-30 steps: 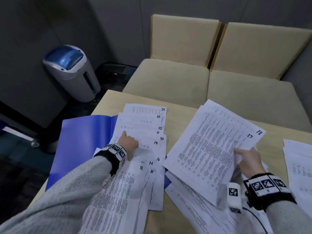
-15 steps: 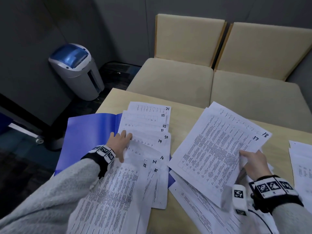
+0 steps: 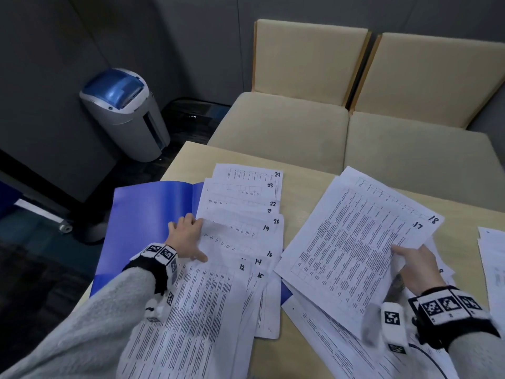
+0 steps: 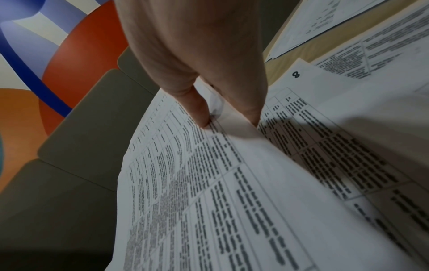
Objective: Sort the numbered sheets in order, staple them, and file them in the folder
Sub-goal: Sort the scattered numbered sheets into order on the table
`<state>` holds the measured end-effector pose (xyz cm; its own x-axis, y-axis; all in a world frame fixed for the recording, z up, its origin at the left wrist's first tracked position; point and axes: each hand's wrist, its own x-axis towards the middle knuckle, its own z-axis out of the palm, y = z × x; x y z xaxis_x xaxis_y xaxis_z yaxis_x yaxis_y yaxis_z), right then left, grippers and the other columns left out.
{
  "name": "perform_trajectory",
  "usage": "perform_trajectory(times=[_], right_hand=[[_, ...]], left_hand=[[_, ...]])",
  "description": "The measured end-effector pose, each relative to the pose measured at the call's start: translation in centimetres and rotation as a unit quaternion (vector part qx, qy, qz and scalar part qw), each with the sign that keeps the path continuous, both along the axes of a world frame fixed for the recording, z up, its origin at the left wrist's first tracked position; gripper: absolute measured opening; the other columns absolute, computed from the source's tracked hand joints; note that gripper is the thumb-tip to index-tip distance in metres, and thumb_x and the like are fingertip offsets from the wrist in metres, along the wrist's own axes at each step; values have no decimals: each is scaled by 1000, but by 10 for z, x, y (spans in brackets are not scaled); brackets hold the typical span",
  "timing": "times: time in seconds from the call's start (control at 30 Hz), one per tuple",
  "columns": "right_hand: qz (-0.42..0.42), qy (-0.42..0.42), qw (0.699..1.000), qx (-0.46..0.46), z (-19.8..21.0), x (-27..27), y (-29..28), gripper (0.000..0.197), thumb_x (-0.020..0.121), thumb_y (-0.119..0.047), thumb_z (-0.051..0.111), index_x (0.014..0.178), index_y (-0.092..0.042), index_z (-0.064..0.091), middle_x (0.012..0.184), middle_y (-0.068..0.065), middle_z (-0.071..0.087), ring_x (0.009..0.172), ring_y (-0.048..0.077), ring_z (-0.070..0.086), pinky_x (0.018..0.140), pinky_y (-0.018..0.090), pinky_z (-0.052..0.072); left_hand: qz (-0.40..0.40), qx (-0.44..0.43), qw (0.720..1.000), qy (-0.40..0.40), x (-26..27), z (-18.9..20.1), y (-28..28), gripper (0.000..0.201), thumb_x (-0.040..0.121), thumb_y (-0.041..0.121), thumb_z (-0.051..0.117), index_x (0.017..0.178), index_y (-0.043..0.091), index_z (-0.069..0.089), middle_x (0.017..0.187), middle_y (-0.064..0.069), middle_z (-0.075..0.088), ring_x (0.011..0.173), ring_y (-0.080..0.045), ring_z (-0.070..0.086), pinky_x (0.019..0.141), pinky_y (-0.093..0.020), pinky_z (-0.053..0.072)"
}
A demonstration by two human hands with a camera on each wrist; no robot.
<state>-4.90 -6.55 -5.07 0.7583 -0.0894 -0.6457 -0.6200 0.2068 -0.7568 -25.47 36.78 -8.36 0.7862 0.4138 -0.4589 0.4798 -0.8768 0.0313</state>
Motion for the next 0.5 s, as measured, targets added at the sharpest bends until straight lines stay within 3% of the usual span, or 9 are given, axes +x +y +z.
perform_trajectory(times=[0.03, 0.1, 0.17, 0.27, 0.33, 0.4, 0.5], right_hand=[[-17, -1, 1000, 17, 4, 0, 0, 37, 93, 1, 52, 128, 11, 48, 130, 27, 53, 121, 42, 50, 86, 35, 41], [-6, -36, 999, -17, 2, 1, -4, 43, 93, 1, 52, 135, 5, 43, 136, 17, 50, 126, 36, 47, 95, 33, 40], [-19, -38, 999, -5, 0, 8, -6, 45, 92, 0, 53, 135, 3, 43, 138, 18, 50, 126, 37, 48, 102, 40, 41], [-33, -17, 999, 39, 1, 14, -9, 36, 92, -2, 53, 127, 8, 50, 133, 25, 53, 123, 41, 50, 91, 34, 43], [-36, -29, 999, -23, -5, 18, -12, 22, 91, -2, 54, 112, 1, 61, 132, 15, 55, 122, 34, 53, 95, 31, 42], [-25, -25, 999, -28, -6, 20, -13, 13, 89, -1, 56, 97, -6, 64, 130, 9, 58, 115, 28, 56, 98, 33, 44], [-16, -9, 1000, -6, -3, 18, -9, 24, 89, 2, 55, 113, 0, 59, 116, 8, 62, 96, 23, 61, 80, 30, 51]], left_hand=[[-3, -2, 1000, -9, -1, 0, 0, 70, 53, 54, 81, 96, 21, 37, 107, 0, 35, 102, -20, 36, 90, -35, 28], [-2, -13, 1000, -23, -5, 0, -2, 67, 55, 52, 81, 95, 21, 38, 99, 3, 45, 97, -17, 42, 85, -34, 26], [9, -37, 999, -32, -8, -2, -4, 67, 58, 49, 82, 97, 21, 36, 79, 8, 59, 88, -15, 50, 80, -33, 25], [14, -37, 999, -12, -10, -1, -6, 65, 59, 48, 79, 102, 21, 38, 60, 8, 61, 84, -14, 55, 78, -33, 24], [20, -22, 999, 10, -10, 4, -6, 43, 61, 47, 78, 81, 21, 50, 66, 10, 56, 87, -14, 56, 81, -34, 25], [31, -14, 999, 28, -12, 9, -9, 38, 62, 47, 78, 64, 23, 49, 79, 7, 50, 90, -16, 53, 86, -35, 26], [47, -36, 998, 3, -19, 10, -14, 27, 66, 43, 72, 77, 23, 56, 83, 7, 58, 87, -18, 51, 94, -35, 31]])
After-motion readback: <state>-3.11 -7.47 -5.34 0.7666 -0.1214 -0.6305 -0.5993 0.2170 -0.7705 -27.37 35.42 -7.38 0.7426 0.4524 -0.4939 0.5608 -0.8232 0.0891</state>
